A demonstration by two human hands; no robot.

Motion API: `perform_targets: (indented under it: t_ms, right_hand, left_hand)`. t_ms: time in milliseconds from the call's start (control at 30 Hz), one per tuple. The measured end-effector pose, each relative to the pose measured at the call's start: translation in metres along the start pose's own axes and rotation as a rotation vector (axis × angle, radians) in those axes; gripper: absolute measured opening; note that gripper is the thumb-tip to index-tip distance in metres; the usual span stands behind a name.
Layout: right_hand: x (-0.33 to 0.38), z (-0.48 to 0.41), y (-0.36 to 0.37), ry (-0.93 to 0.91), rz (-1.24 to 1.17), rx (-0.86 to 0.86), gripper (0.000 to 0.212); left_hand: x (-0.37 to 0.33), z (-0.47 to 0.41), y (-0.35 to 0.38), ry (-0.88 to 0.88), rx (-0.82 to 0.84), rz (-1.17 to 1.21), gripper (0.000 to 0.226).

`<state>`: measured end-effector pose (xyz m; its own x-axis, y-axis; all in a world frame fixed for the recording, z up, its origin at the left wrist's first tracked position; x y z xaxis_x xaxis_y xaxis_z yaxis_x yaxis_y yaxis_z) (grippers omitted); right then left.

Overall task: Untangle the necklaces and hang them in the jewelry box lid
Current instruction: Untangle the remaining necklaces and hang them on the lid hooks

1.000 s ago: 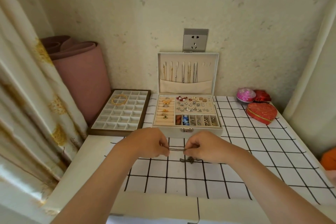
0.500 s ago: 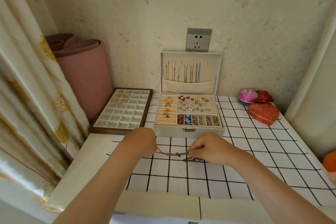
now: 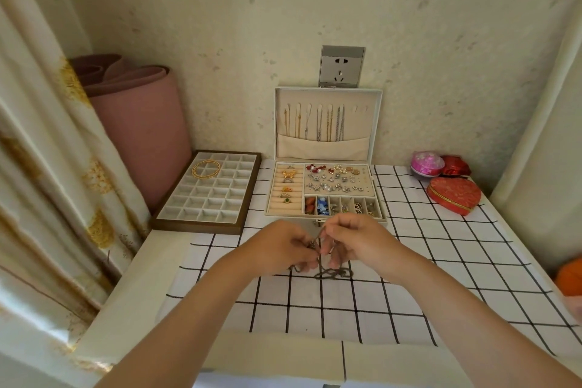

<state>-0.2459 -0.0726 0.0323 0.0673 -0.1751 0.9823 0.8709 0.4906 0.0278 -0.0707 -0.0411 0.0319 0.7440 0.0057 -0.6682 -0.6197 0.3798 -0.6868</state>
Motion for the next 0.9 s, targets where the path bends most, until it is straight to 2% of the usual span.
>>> perform_targets:
  t_ms: [100, 233, 400, 533, 667, 800, 900]
  right_hand:
    - [-0.003, -0.002, -0.005, -0.038, 0.151, -0.092, 0.016]
    - [-0.008, -0.001, -0.007, -0.131, 0.403, -0.155, 0.010]
    - [-0.001, 0.006, 0.006, -0.273, 0.425, -0.116, 0.011]
    - [0.002, 0.007, 0.007, -0.314, 0.476, -0.123, 0.006]
    - [0.000, 0.006, 0.006, -0.306, 0.610, -0.121, 0.004]
    - [-0.003, 0.005, 0.007, -0.227, 0.566, -0.128, 0.009]
    - [-0.003, 0.003, 0.008, -0.122, 0.479, -0.108, 0.013]
  left_hand:
    - [-0.002, 0.005, -0.005, -0.023, -0.001, 0.178, 0.010]
    - [-0.007, 0.009, -0.008, -0.036, -0.001, 0.201, 0.014]
    - [-0.012, 0.011, -0.004, -0.079, -0.001, 0.190, 0.012]
    - [-0.012, 0.011, -0.004, -0.081, 0.018, 0.191, 0.015]
    - [-0.010, 0.013, -0.003, -0.091, 0.099, 0.248, 0.017]
    - [-0.008, 0.011, -0.006, -0.104, 0.014, 0.234, 0.018]
    - [-0.009, 0.010, -0.010, -0.096, -0.080, 0.048, 0.013]
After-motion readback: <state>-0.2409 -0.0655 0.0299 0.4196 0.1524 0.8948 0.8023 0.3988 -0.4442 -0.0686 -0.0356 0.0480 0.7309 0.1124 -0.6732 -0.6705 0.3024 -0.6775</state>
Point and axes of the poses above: each hand's wrist, its own z-axis away from the middle knuckle, its own y-axis out of the palm, x = y × z, the point moved 2 cm from there along -z, towards the middle knuckle, and after that the axes turned 13 degrees about -z, right-handed, at the moved point
